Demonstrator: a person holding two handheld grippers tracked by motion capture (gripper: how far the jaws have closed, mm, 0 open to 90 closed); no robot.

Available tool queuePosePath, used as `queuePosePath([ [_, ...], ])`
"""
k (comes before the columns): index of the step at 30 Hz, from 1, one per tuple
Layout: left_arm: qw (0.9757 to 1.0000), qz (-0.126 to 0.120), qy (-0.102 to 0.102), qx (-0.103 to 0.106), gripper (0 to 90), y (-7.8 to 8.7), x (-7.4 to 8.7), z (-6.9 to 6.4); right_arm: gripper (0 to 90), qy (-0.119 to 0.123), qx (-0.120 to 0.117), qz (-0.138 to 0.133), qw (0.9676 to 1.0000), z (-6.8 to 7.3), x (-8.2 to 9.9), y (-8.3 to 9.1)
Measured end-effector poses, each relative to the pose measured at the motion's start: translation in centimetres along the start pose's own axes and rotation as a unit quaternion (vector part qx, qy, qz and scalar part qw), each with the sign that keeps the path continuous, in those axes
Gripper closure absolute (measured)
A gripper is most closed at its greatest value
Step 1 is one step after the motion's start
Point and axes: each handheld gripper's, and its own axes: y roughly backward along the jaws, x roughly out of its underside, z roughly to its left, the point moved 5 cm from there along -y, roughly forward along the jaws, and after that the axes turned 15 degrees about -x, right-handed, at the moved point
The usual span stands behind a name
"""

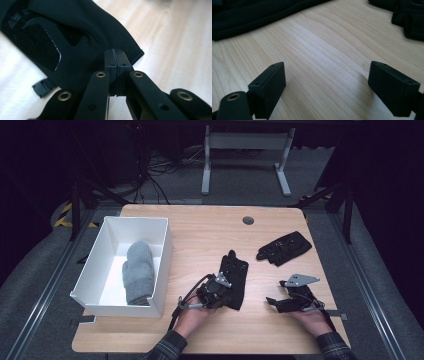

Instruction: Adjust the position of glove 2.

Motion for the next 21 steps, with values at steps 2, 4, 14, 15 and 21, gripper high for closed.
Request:
queuePosePath([
  [2, 1.0, 0.001, 0.0, 0.004, 90.0, 0.1, 0.1, -0.3, 15.3, 0.0, 0.0, 0.0, 1.0, 0.0, 0.0, 0.0],
  [4, 0.9999, -0.002, 0.001, 0.014, 90.0, 0.3, 0.6, -1.1, 15.3, 0.0, 0.0, 0.0, 1.0, 0.0, 0.0, 0.0],
  [14, 0.9994, -0.013, -0.014, 0.029, 82.6, 1.4, 1.2, -3.2, 15.3, 0.0, 0.0, 0.0, 1.0, 0.0, 0.0, 0.0],
  [15, 0.9995, -0.022, -0.01, 0.022, 80.1, 1.7, 1.1, -2.9, 15.3, 0.0, 0.0, 0.0, 1.0, 0.0, 0.0, 0.0],
  [21, 0.9984, -0.05, 0.02, -0.015, 53.6, 3.5, 1.8, 0.3, 15.3, 0.0, 0.0, 0.0, 1.0, 0.0, 0.0, 0.0],
])
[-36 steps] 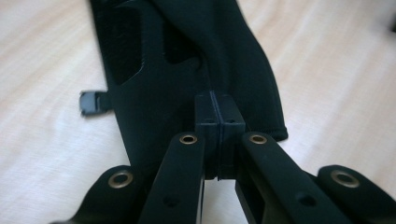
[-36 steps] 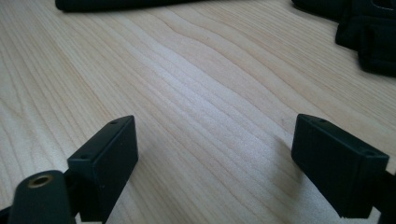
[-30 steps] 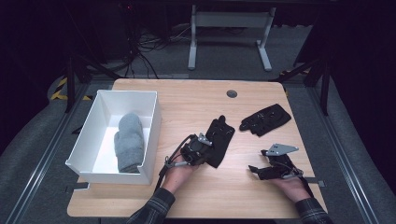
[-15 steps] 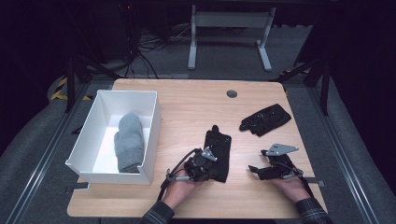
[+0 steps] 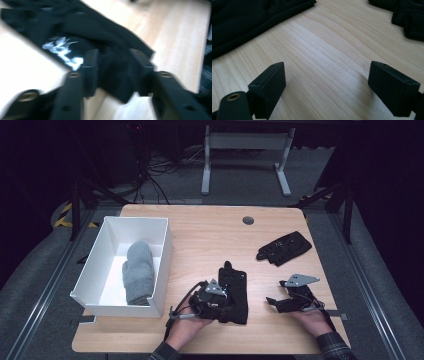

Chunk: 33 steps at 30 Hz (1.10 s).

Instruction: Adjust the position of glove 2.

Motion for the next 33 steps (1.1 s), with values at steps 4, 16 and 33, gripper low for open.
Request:
queuePosePath([
  [4, 0.9998, -0.007, -0.005, -0.019, 39.0, 0.3, 0.8, 1.1, 15.4, 0.0, 0.0, 0.0, 1.0, 0.0, 0.0, 0.0],
  [16, 0.999, 0.005, -0.025, -0.036, 14.8, 0.3, 3.7, 1.4, 51.5, -0.016, 0.016, -0.019, 0.9996, -1.8, -1.9, 1.6],
  [33, 0.9961, -0.002, -0.067, -0.057, 0.0, -0.3, 5.5, 1.4, 90.0, -0.038, 0.067, -0.04, 0.9963, -10.2, -5.0, 2.1],
])
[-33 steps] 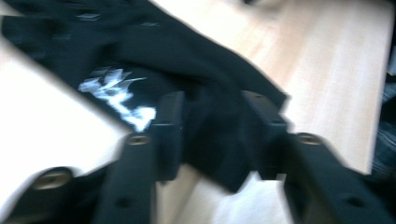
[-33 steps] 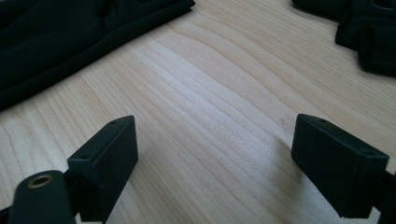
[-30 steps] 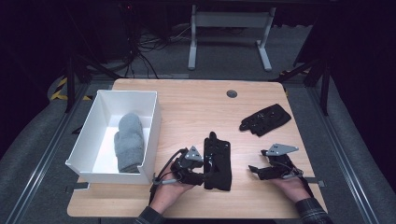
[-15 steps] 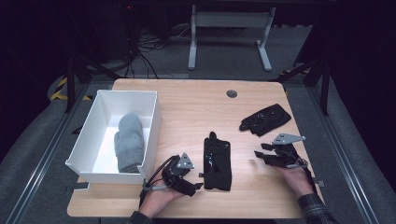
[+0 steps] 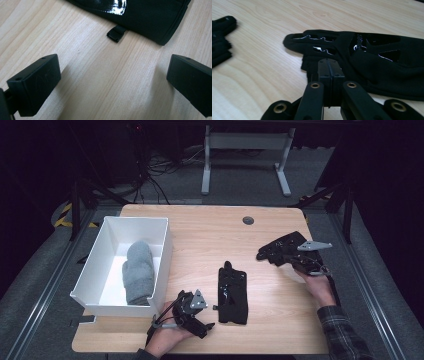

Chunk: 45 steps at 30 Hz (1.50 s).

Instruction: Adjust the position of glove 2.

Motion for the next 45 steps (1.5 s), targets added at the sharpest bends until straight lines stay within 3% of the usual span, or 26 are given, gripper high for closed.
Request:
queuePosePath([
  [9, 1.0, -0.005, 0.003, 0.001, 0.1, 0.1, 0.3, 0.1, 90.0, 0.006, 0.01, 0.026, 0.9996, -1.4, -0.1, -2.4],
  [16, 1.0, -0.005, 0.003, 0.001, 0.1, 0.1, 0.3, 0.1, 90.0, 0.011, 0.004, 0.033, 0.9994, -1.0, 0.5, -2.5],
  [23, 1.0, -0.005, 0.003, 0.001, 0.1, 0.1, 0.3, 0.1, 90.0, 0.016, -0.025, 0.035, 0.9989, 1.1, 1.7, -1.5],
  [30, 1.0, -0.008, 0.001, 0.001, 0.1, 0.1, 0.3, 0.1, 90.0, 0.031, -0.04, 0.056, 0.9972, 4.3, 3.1, -0.6],
  [38, 1.0, -0.007, 0.002, 0.002, 0.1, 0.1, 0.3, 0.1, 90.0, 0.039, -0.064, 0.061, 0.9954, 7.7, 4.4, 1.0],
  [42, 1.0, -0.008, 0.001, 0.002, 0.1, 0.1, 0.3, 0.1, 90.0, 0.035, -0.04, 0.031, 0.9981, 6.3, 3.1, 2.7],
  [45, 1.0, -0.008, 0.002, 0.002, 0.1, 0.1, 0.3, 0.1, 90.0, 0.017, -0.018, 0.017, 0.9996, 3.7, 2.3, 3.4],
])
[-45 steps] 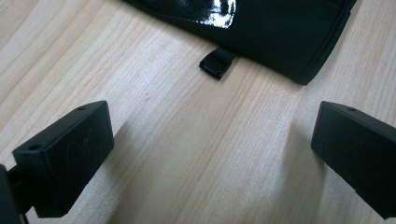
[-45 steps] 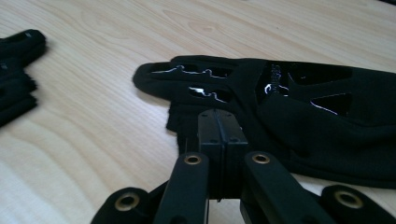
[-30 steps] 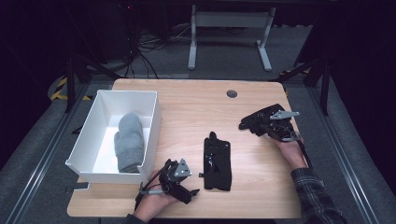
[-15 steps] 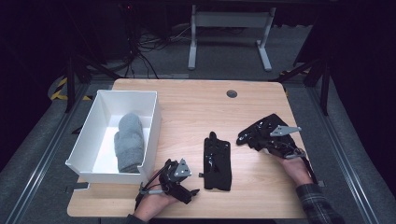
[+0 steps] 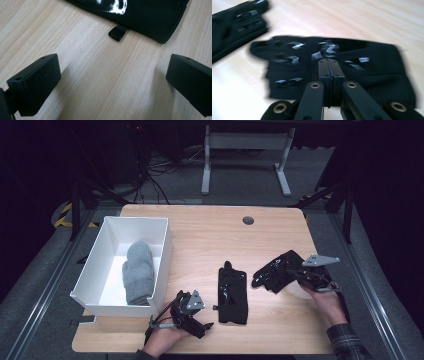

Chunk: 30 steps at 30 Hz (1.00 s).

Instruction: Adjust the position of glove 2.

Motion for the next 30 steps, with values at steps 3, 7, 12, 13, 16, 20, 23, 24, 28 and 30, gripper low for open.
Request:
queuePosePath([
  [3, 1.0, 0.0, 0.0, 0.0, 0.1, 0.0, 0.0, 0.0, 90.0, -0.006, 0.013, 0.003, 0.9999, -1.3, -0.1, 0.1],
  [7, 1.0, 0.003, 0.002, 0.0, 0.1, 0.0, 0.0, 0.0, 90.0, -0.018, 0.035, 0.011, 0.9992, -3.6, 0.0, 0.0],
  [12, 1.0, 0.0, 0.0, 0.0, 0.1, 0.0, 0.0, 0.0, 90.0, -0.031, 0.053, 0.04, 0.9973, -5.2, 1.4, -0.3],
  [13, 1.0, 0.0, 0.0, 0.0, 0.1, 0.0, 0.0, 0.0, 90.0, -0.034, 0.053, 0.044, 0.9971, -5.2, 1.7, -0.4],
  [16, 1.0, 0.003, 0.002, 0.001, 0.1, 0.0, 0.0, 0.0, 90.0, -0.035, 0.054, 0.05, 0.9967, -5.0, 2.3, -0.1],
  [20, 1.0, 0.002, 0.002, 0.001, 0.1, 0.0, 0.0, 0.0, 90.0, -0.033, 0.046, 0.058, 0.9968, -4.0, 2.9, 0.2],
  [23, 1.0, 0.002, 0.002, 0.001, 0.1, 0.0, 0.0, 0.0, 90.0, -0.026, 0.039, 0.064, 0.9969, -3.1, 3.2, 0.4],
  [24, 1.0, 0.003, 0.002, 0.001, 0.1, 0.0, 0.0, 0.0, 90.0, -0.022, 0.034, 0.068, 0.9968, -2.5, 3.5, 0.6],
  [28, 1.0, 0.003, 0.002, 0.001, 0.1, 0.0, 0.0, 0.0, 90.0, -0.011, 0.029, 0.082, 0.9962, -0.9, 4.1, 1.2],
  [30, 1.0, 0.003, 0.002, 0.001, 0.1, 0.0, 0.0, 0.0, 90.0, -0.008, 0.025, 0.085, 0.9961, -0.3, 4.4, 1.4],
])
